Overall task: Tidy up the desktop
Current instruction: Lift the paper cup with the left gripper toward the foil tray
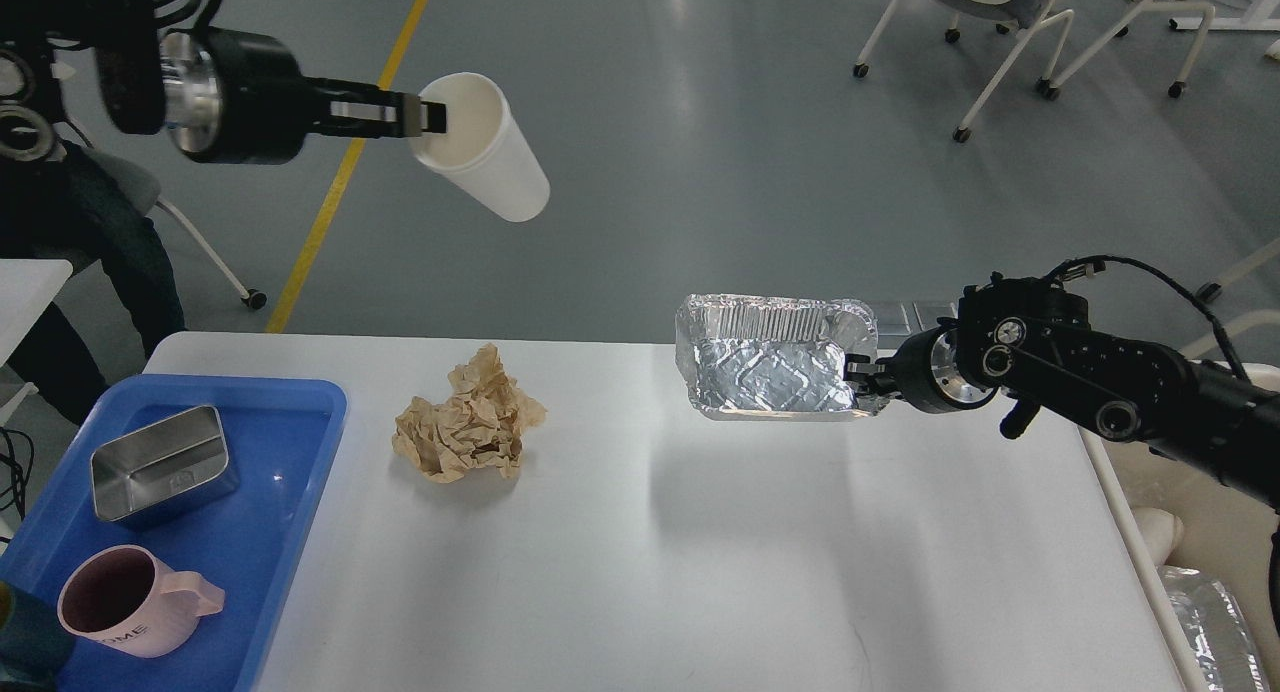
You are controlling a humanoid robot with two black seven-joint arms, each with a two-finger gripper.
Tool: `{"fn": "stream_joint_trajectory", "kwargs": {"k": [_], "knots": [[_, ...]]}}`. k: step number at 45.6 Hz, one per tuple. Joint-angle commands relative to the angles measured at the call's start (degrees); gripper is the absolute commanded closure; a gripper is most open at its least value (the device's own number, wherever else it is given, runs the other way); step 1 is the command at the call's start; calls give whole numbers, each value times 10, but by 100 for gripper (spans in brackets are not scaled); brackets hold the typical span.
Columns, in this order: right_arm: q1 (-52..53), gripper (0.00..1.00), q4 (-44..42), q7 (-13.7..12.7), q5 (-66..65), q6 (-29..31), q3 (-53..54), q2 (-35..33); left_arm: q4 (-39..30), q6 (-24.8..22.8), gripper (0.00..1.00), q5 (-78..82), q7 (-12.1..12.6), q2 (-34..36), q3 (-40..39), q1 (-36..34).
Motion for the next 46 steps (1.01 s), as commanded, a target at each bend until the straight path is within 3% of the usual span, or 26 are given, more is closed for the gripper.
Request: {"fn": "stream_joint_trajectory", "kwargs": {"k": [1,8,17,29,46], "knots": [[0,100,1,1,0,1,1,-2,84,15,92,22,1,-105,62,-50],[1,100,1,1,0,1,2,-2,184,17,91,86,1,-253,93,-59],[1,100,11,1,1,1,7,-6,238,20,91,125,2,-352,108,-57],[1,100,21,0,0,0,13,-7,291,74,91,131,5,-410,152,-49],[1,100,32,1,1,0,19,-13,358,141,90,120,5,-455,154,-25]]}}
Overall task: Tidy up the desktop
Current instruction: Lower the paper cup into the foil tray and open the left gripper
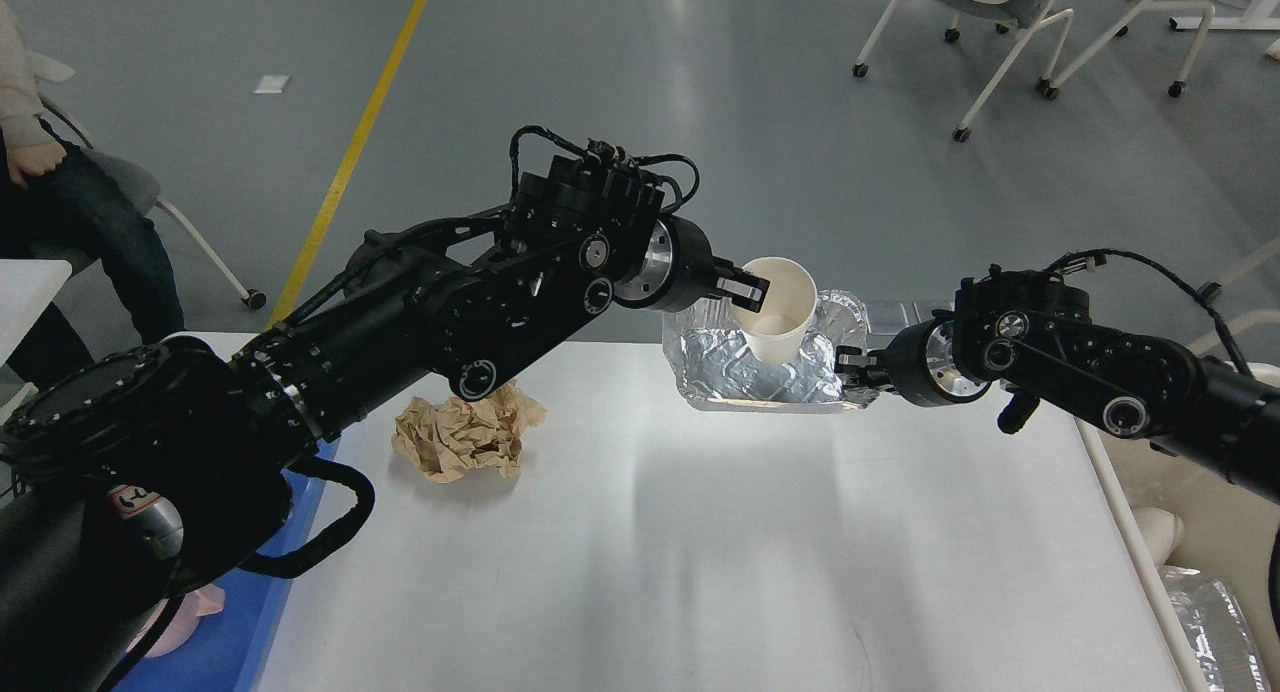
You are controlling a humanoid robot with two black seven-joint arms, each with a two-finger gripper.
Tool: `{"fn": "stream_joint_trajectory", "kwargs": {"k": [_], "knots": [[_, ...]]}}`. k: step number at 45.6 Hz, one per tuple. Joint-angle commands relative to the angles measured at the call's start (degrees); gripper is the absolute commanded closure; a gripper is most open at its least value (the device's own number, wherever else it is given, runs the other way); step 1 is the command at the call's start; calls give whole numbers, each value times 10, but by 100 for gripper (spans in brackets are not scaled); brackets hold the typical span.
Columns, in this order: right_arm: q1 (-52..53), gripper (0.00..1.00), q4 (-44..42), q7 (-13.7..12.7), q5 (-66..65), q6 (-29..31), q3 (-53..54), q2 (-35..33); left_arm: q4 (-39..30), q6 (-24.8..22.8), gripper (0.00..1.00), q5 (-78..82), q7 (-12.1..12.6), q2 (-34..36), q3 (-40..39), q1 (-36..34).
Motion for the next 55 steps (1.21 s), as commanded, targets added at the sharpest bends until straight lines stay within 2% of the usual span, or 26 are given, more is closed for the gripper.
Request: {"fn": "stream_joint_trajectory", "kwargs": {"k": [1,8,12,15,21,22,23,43,51,55], "knots": [[0,100,1,0,-1,0,0,-1,22,17,90,-3,0,-14,0,9],[0,100,1,0,0,0,0,-1,25,21,89,-3,0,-21,0,15],[0,100,1,0,0,0,0,0,27,31,86,-3,0,-21,0,15],[0,100,1,0,0,0,0,-1,27,44,78,-4,-1,-25,0,15],[0,100,1,0,0,0,0,0,27,73,55,-15,-1,-28,-3,15],[0,100,1,0,-1,0,0,0,27,77,48,-22,-1,-29,-1,15],[-1,100,1,0,0,0,0,0,27,77,47,-26,-1,-30,-1,15],[-11,100,-2,1,3,-2,12,-1,13,75,45,-50,0,-16,-10,1],[-21,100,-1,1,17,-3,21,-5,-54,70,45,-92,0,76,-15,-3],[-31,100,1,1,17,-3,35,-17,-106,67,45,-106,0,151,-15,0]]}}
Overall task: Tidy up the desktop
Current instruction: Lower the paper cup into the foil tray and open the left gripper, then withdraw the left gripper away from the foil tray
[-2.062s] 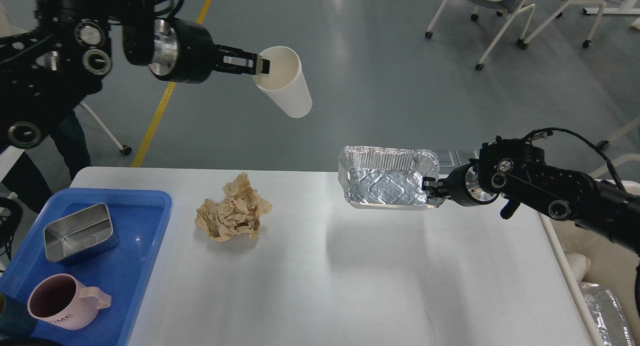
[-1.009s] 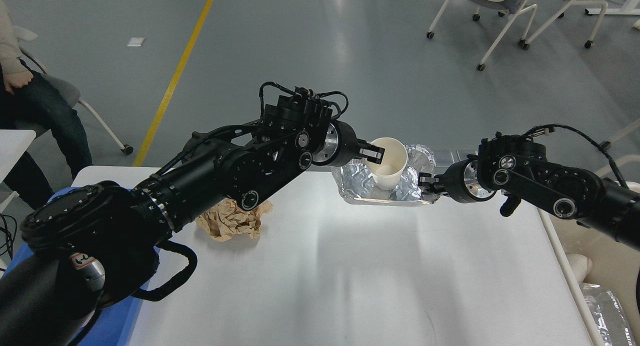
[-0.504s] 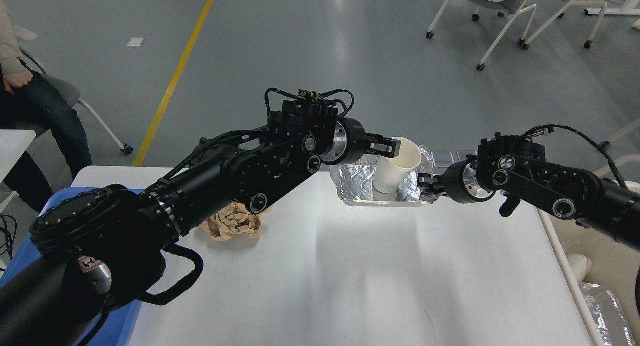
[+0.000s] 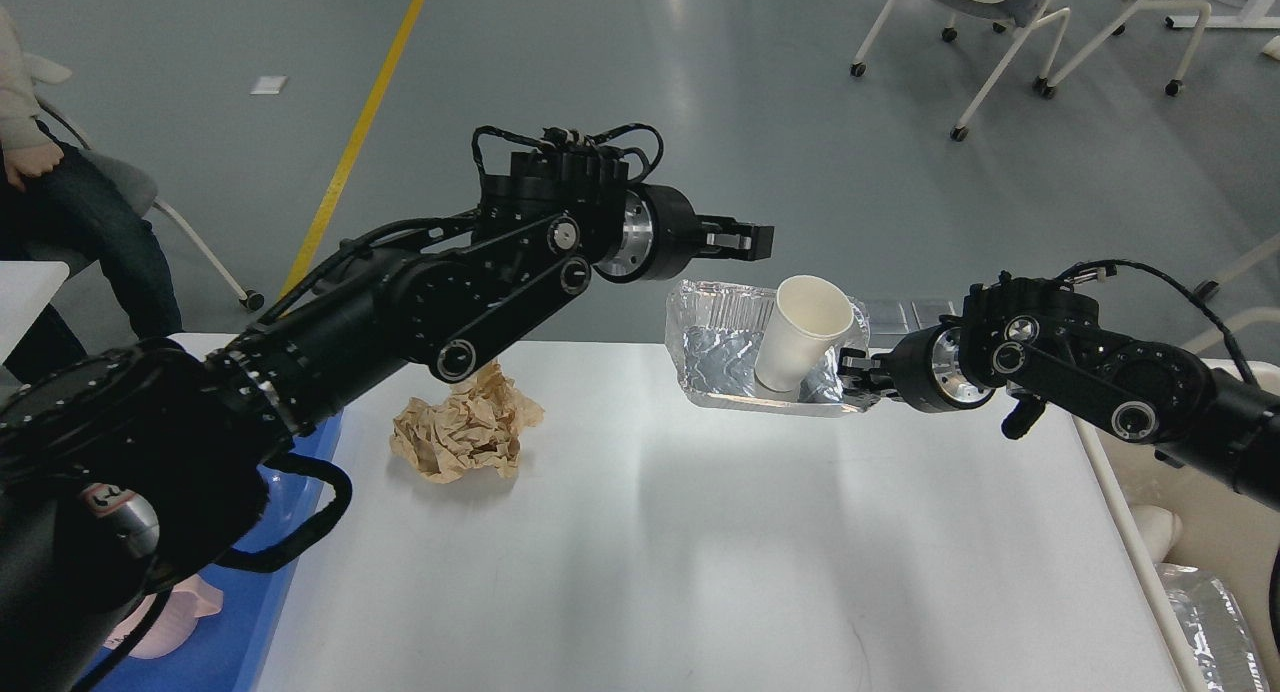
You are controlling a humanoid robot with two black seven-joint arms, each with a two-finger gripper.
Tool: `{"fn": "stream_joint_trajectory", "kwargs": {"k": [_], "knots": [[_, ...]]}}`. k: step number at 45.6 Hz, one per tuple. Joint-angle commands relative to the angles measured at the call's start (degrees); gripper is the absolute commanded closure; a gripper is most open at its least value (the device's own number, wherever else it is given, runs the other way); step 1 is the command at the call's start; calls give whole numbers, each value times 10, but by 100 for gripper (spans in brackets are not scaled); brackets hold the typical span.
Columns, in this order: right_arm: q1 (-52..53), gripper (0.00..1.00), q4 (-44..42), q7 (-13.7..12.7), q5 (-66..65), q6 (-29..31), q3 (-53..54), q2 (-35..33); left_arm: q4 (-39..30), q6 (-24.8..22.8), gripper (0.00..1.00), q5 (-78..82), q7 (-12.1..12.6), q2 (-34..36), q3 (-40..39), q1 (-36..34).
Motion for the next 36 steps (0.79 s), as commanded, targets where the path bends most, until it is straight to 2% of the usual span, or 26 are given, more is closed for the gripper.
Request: {"fn": "stream_joint_trajectory", "kwargs": {"k": [1,9,10,11,19,27,36], "knots": [[-13,100,2,0,1,0,19,-12,-72,-4,45,-23,0,106,-1,4],[-34,100,7,1,1,0,50,-12,-170,-5,44,-76,0,280,-1,42],[-35,100,7,0,1,0,50,-11,-205,-5,44,-94,0,337,-1,59],[-35,100,8,0,1,0,50,-11,-220,-5,43,-101,0,360,0,67],[-35,100,7,0,1,0,49,-9,-338,18,22,-135,1,557,-8,174],[-34,100,6,0,1,0,45,-6,-378,101,22,-161,-3,680,-25,277],[-35,100,7,1,1,0,43,-7,-443,246,22,-187,-11,771,-20,407]]}}
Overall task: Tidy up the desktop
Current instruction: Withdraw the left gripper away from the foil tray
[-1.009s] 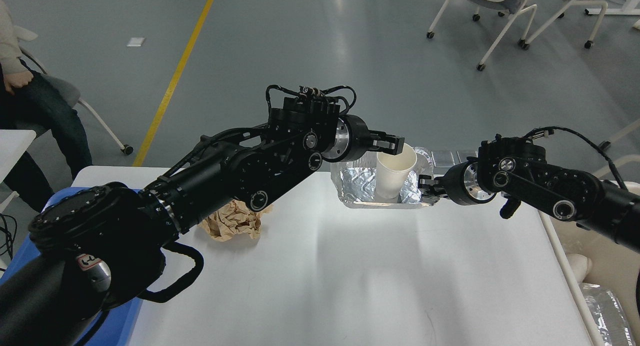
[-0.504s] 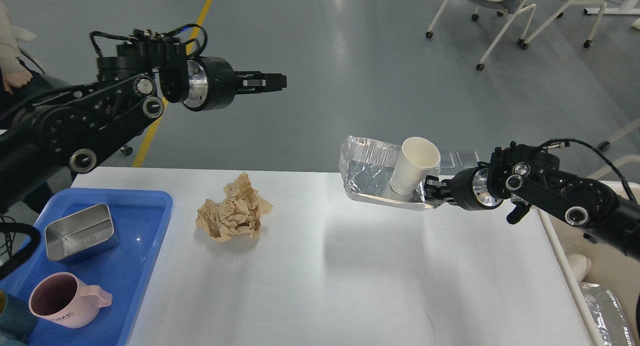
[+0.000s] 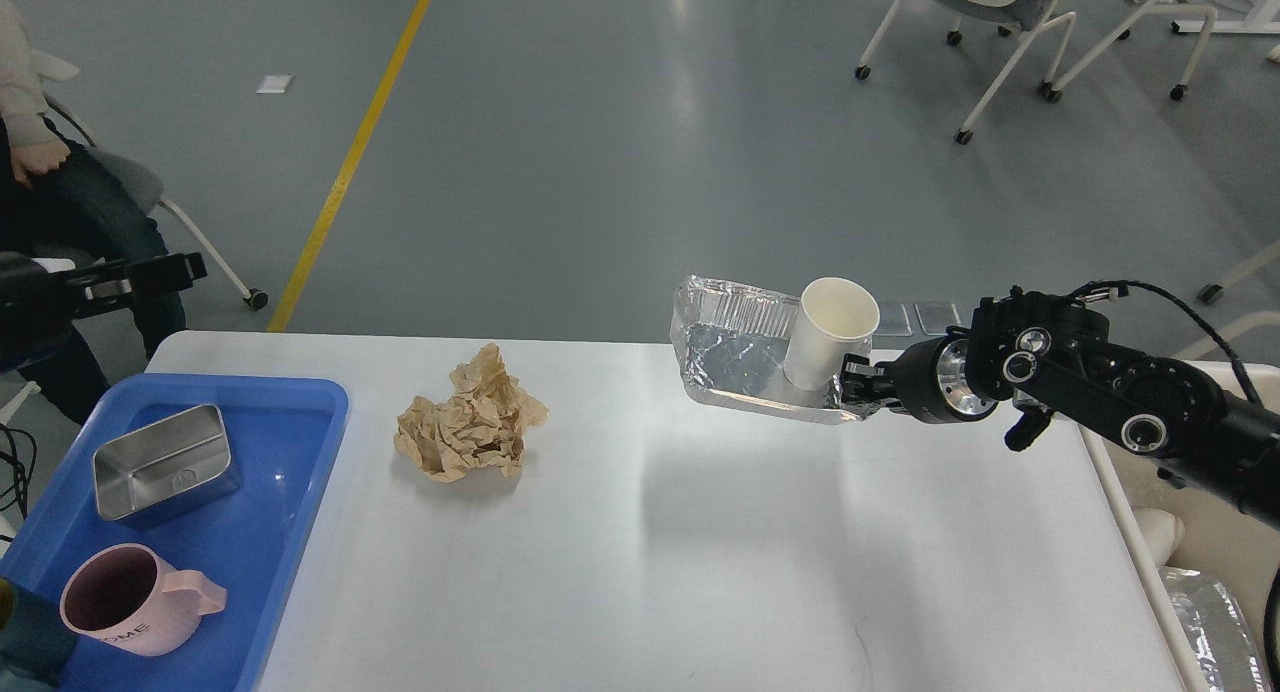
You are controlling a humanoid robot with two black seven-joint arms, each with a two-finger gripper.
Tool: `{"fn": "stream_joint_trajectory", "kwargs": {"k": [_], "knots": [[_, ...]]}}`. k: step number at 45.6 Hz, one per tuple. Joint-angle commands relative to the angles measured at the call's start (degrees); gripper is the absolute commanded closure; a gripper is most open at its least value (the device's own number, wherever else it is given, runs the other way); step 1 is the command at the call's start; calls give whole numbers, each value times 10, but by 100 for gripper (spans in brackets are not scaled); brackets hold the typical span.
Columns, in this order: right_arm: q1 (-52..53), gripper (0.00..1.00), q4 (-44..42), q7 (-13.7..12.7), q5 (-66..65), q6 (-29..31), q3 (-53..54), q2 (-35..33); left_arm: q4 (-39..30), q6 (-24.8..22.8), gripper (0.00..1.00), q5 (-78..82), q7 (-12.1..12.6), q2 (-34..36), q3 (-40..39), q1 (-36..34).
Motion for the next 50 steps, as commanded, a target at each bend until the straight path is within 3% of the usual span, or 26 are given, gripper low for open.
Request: {"fn": "stream_joint_trajectory", "kwargs": {"k": [1,9,33,38,50], "knots": [[-1,100,1,1,0,1,-2,-3,-57,86,22,-7,-5,59,3,85],[-1,100,1,1,0,2,-2,-4,-107,136,21,-10,-10,112,5,144],[-13,100,2,2,1,1,30,0,-103,157,17,-11,-17,104,3,163],[-14,100,7,2,0,0,30,-3,-88,156,12,-11,-10,78,-5,153],[-15,100,11,2,0,-1,29,-8,-34,149,12,-10,8,-33,0,100]]}}
